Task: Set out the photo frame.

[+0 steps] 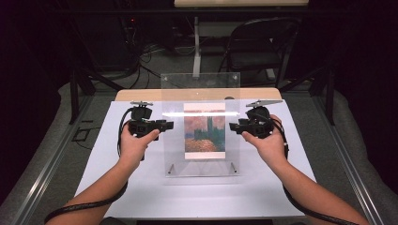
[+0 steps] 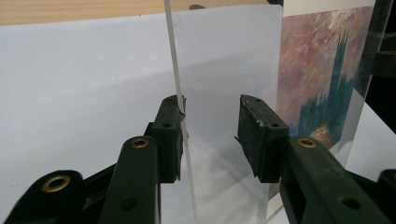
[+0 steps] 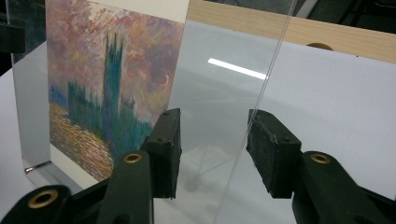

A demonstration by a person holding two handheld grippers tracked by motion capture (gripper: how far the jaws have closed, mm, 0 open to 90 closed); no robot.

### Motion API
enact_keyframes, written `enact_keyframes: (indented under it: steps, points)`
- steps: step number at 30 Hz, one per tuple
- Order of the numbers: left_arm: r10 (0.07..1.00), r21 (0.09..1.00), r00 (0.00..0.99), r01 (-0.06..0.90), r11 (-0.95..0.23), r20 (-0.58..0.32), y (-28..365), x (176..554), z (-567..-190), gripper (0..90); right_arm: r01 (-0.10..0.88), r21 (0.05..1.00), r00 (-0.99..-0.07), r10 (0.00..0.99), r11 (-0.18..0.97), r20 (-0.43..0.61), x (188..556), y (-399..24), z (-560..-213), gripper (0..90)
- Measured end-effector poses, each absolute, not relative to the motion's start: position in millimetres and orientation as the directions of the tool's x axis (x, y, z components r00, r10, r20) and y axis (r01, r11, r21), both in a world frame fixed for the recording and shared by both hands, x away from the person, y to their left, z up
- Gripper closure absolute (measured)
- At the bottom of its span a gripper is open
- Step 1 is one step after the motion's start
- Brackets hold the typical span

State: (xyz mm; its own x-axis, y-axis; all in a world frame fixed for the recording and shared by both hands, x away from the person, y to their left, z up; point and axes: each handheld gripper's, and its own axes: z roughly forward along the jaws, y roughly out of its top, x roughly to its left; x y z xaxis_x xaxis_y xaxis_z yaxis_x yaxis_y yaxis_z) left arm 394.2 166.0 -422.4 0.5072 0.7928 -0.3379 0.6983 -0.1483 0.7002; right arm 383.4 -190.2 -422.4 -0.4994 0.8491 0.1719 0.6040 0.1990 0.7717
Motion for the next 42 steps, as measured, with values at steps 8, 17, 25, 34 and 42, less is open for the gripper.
enact_keyframes:
  steps: [8, 17, 25, 34, 42]
  points:
    - [0.779, 0.717, 0.526, 0.682, -0.146, -0.342, 170, 382, -422, 62.8, 0.597, 0.778, -0.515, 0.837, 0.196, 0.184, 374, -194, -420, 56.6]
    - [0.765, 0.734, 0.545, 0.664, -0.144, -0.343, 173, 369, -421, 63.6, 0.580, 0.788, -0.529, 0.831, 0.205, 0.173, 361, -197, -418, 61.3]
    - [0.760, 0.747, 0.557, 0.648, -0.148, -0.333, 173, 357, -421, 63.6, 0.569, 0.799, -0.538, 0.822, 0.194, 0.184, 350, -199, -418, 61.6]
    - [0.741, 0.770, 0.586, 0.621, -0.149, -0.328, 177, 342, -424, 63.7, 0.546, 0.816, -0.564, 0.805, 0.193, 0.187, 336, -202, -419, 60.6]
    - [0.730, 0.787, 0.605, 0.598, -0.153, -0.318, 177, 327, -428, 62.2, 0.534, 0.824, -0.581, 0.790, 0.190, 0.194, 322, -205, -421, 61.1]
